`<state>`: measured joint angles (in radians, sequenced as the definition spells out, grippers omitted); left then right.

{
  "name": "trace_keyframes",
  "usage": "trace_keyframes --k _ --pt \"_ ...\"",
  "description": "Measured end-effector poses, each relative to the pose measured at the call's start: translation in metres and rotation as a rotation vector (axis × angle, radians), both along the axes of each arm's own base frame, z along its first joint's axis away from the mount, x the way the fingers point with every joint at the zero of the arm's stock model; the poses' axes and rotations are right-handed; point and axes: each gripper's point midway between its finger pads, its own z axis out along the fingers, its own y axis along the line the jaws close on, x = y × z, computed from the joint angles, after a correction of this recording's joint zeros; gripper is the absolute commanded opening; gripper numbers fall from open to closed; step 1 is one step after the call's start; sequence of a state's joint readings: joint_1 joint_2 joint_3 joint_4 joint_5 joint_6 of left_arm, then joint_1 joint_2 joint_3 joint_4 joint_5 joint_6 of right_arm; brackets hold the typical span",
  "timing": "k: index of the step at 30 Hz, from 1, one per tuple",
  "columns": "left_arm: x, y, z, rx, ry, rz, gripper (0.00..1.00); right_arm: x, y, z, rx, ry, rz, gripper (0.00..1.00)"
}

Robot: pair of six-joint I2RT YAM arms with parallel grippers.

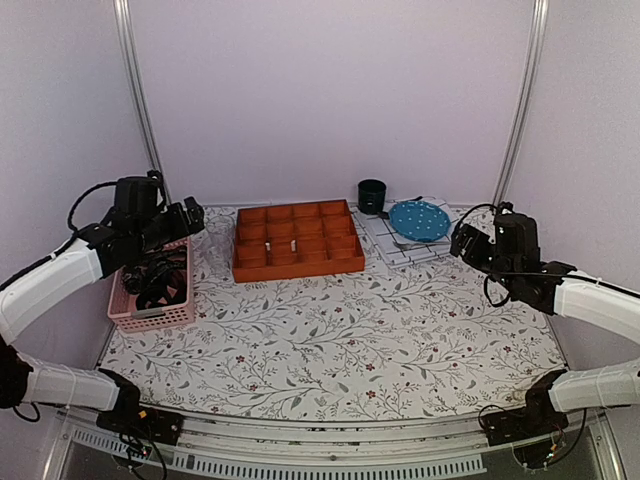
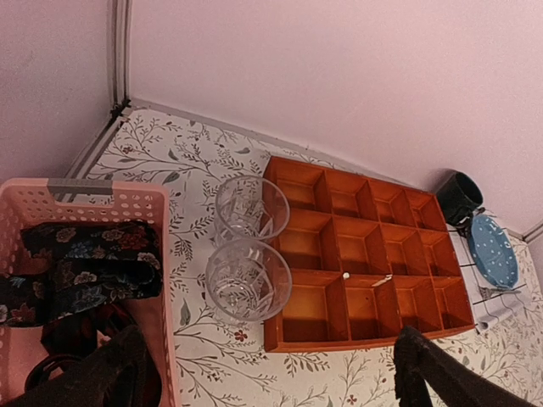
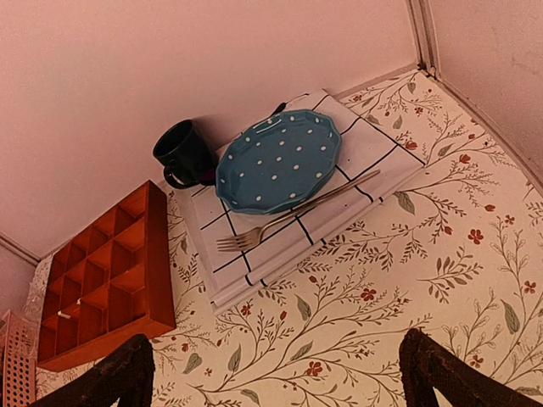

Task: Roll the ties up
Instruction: Pick up the tie from the bin.

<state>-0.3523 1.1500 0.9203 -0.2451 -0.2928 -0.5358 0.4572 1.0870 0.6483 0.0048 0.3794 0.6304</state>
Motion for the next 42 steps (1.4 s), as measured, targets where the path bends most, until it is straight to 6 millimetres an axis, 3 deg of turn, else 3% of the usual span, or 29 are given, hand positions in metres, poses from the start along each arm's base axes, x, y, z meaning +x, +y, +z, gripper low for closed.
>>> trace_keyframes --k 7,12,14,18,20,23,26,30,36,42 --pt "-0.003 0.005 -0.002 0.012 0.007 0.023 1.00 0.000 0.010 0.004 -0.037 -0.005 0.075 0.99" --pt "-0.007 0.009 -0.013 -0.013 0.058 0.026 1.00 0.004 0.018 0.023 -0.055 -0.033 0.128 1.00" --pt "-0.007 0.023 -0.022 -0.051 0.084 0.047 1.00 0.005 0.021 0.027 -0.054 -0.042 0.139 1.00" --pt "-0.015 0.086 -0.049 -0.147 0.155 0.190 0.98 0.004 0.027 0.028 -0.046 -0.042 0.174 1.00" --pt "-0.019 0.106 -0.056 -0.184 0.180 0.237 0.98 0.003 0.031 0.028 -0.035 -0.041 0.201 1.00" --pt "-0.020 0.115 -0.059 -0.214 0.201 0.254 0.95 0.001 0.038 0.028 -0.020 -0.037 0.240 0.99" --pt "-0.014 0.122 -0.063 -0.222 0.238 0.275 0.84 -0.001 0.043 0.027 -0.009 -0.034 0.266 0.98" --pt "-0.005 0.136 -0.080 -0.209 0.322 0.341 0.77 -0.002 0.047 0.026 -0.001 -0.029 0.287 0.97" --pt "-0.013 0.165 -0.121 -0.197 0.461 0.472 0.76 -0.007 0.049 0.015 0.010 -0.001 0.305 0.97" --pt "-0.019 0.196 -0.129 -0.209 0.478 0.596 0.77 -0.014 0.048 0.001 0.013 0.032 0.313 0.97"
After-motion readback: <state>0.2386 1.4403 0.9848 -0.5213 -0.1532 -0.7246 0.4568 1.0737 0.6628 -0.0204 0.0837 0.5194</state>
